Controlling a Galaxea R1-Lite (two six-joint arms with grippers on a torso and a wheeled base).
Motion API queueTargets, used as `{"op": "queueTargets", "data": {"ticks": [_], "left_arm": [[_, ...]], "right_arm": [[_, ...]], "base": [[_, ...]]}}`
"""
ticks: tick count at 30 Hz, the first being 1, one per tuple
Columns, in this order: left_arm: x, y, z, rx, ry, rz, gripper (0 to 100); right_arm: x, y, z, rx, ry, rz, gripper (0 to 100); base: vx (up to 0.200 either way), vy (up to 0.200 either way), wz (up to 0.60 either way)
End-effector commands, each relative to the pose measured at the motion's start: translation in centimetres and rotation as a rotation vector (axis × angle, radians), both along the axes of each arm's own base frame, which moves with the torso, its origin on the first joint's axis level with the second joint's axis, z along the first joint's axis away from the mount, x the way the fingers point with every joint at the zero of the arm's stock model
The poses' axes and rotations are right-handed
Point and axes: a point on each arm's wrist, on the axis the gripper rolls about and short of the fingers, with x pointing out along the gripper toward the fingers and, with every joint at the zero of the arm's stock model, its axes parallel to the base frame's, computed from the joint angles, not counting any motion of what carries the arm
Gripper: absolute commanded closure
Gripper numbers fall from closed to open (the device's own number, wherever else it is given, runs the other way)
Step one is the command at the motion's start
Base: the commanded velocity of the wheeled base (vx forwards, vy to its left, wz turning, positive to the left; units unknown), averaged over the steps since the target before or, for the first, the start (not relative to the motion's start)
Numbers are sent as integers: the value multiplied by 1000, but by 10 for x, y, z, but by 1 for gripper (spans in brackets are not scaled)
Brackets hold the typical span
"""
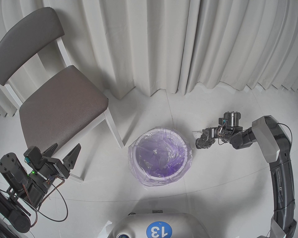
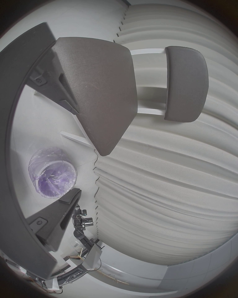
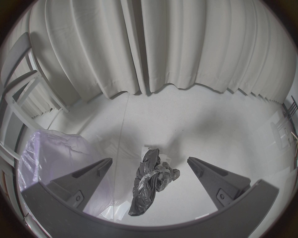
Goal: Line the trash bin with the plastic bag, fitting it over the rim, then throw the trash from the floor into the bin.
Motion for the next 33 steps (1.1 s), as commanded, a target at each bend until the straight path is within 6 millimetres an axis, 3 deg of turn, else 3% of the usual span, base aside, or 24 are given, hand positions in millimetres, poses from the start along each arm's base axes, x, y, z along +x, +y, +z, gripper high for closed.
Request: {"op": "queueTargets", "data": {"ticks": [1, 11, 33], "left_arm": [[0, -2, -9, 12, 44, -3, 0], [4, -3, -14, 21, 70, 14, 0], [3, -10, -16, 12, 80, 65, 0]], "right_arm": [[9, 0, -37, 21, 34, -11, 0], [25, 4, -61, 151, 6, -48, 0], [21, 5, -99, 158, 47, -22, 0]], "base": [[0, 0, 0], [0, 0, 0], [0, 0, 0]]}}
